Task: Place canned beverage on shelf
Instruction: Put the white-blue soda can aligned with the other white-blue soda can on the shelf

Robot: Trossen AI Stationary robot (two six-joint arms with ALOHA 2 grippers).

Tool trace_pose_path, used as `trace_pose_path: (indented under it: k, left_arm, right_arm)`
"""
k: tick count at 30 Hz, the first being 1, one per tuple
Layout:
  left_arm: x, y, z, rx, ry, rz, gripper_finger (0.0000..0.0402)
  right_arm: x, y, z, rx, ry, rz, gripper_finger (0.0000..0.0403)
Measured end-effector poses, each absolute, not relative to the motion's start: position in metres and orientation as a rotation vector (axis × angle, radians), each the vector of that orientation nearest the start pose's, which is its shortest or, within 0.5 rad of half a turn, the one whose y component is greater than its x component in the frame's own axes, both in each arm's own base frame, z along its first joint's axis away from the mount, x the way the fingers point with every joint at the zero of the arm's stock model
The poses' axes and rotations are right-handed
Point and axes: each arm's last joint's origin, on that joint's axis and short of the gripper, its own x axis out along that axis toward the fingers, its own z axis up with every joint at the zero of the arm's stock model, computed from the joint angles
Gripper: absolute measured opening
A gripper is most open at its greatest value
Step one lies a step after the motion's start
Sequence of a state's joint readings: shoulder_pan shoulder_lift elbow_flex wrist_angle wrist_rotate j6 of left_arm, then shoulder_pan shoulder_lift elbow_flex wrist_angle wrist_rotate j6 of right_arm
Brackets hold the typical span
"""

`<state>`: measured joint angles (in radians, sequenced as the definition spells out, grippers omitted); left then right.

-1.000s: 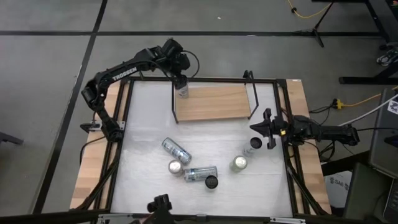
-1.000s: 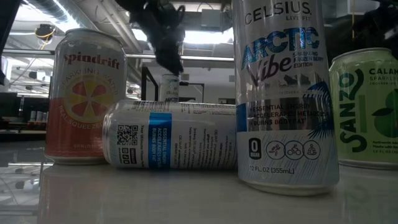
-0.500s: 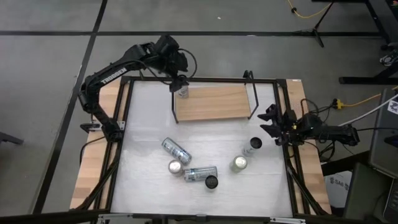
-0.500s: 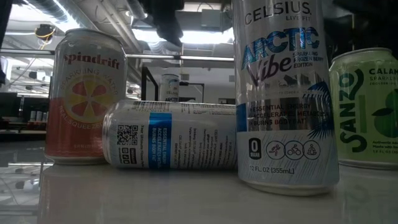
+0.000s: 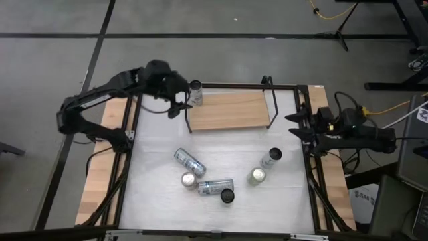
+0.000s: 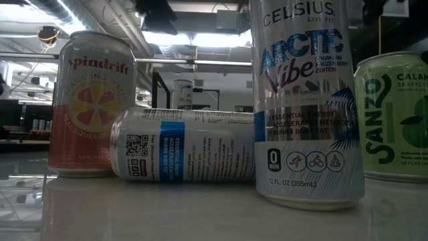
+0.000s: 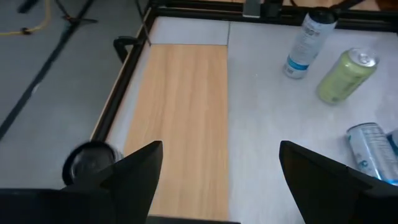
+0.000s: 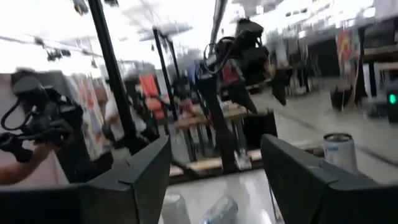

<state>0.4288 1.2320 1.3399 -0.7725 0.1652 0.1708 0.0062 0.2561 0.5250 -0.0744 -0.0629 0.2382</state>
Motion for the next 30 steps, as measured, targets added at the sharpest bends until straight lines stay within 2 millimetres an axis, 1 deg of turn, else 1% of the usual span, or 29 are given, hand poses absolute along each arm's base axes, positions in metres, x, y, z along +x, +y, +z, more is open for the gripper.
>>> trace_pose_path:
  k: [3,8,12,15,21,28,30]
  left_arm:
    - [0.215,0.086,0.369,-0.038,0.633,0.230,0.0315]
    - [0.205,0.071,0.353,-0.061,0.619,0.259,0.0315]
    - [0.203,0.063,0.342,-0.069,0.636,0.262,0.0315]
    - [0.206,0.059,0.333,-0.066,0.651,0.254,0.0315]
    - [0.211,0.053,0.322,-0.048,0.651,0.248,0.0315]
    - [0.215,0.049,0.317,-0.037,0.622,0.233,0.0315]
    - [0.215,0.048,0.318,-0.035,0.617,0.229,0.0315]
  right_arm:
    - [0.086,0.002,0.332,0.235,-0.076,0.081,0.0241]
    - [0.096,0.002,0.359,0.241,0.132,0.056,0.0241]
    - [0.103,0.003,0.375,0.246,0.276,0.038,0.0241]
    - [0.109,0.003,0.381,0.291,0.376,0.018,0.0241]
    - [0.126,0.003,0.381,0.411,0.549,-0.022,0.0241]
    - [0.147,0.004,0.370,0.532,0.660,-0.068,0.0241]
    - [0.153,0.005,0.366,0.548,0.705,-0.044,0.0241]
